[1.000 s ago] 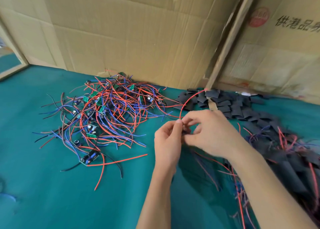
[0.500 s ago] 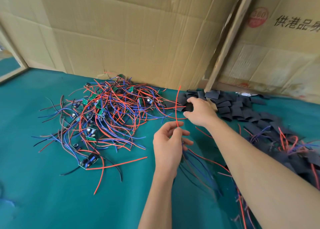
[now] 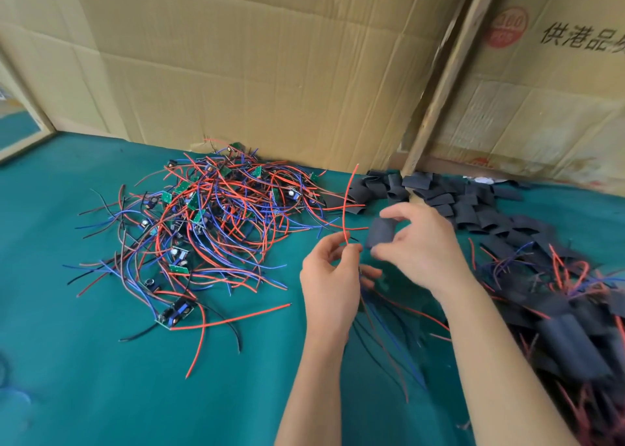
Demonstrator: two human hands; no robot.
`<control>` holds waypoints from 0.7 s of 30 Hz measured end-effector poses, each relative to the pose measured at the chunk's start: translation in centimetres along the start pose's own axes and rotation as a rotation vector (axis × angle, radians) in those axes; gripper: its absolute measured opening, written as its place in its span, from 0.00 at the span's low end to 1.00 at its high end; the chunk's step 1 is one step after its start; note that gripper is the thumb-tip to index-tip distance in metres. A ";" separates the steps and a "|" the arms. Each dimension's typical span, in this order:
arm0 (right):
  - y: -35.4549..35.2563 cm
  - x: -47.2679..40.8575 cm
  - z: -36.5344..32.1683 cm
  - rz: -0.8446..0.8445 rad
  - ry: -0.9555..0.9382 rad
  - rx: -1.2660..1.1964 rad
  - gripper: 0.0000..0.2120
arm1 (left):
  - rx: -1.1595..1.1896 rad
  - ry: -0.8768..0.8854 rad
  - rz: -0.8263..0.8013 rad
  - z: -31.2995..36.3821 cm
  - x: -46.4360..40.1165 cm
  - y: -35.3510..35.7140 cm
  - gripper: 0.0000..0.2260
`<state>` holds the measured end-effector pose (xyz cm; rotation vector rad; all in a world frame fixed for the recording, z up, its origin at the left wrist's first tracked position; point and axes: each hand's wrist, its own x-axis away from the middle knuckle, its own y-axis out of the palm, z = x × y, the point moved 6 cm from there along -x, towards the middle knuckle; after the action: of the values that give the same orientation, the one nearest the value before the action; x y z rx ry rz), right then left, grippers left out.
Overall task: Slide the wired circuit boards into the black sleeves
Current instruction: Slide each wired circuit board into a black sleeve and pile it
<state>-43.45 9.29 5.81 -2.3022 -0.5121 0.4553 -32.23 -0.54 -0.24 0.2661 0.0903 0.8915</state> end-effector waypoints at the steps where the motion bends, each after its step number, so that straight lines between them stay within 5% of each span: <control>1: 0.4 1.1 -0.5 -0.030 -0.042 -0.026 0.26 | -0.035 0.008 0.004 -0.1 0.0 0.0 0.06; 5: 0.8 3.1 -1.6 -0.123 -0.100 -0.148 0.27 | -0.160 0.041 -0.044 -0.1 0.1 0.1 0.12; 10: 0.4 3.8 -1.3 -0.377 0.036 -0.752 0.19 | -0.065 0.034 -0.051 0.5 0.3 0.1 0.10; 13: 0.5 3.7 -1.0 -0.306 0.040 -0.769 0.10 | -0.063 0.055 -0.059 0.6 0.4 0.1 0.07; 21: -0.2 3.5 -0.6 -0.276 0.016 -0.682 0.18 | -0.040 0.081 -0.083 0.6 0.5 0.2 0.04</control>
<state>-40.19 10.81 5.76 -2.8033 -1.0930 0.1287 -31.93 -0.12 0.43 0.1875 0.1572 0.8202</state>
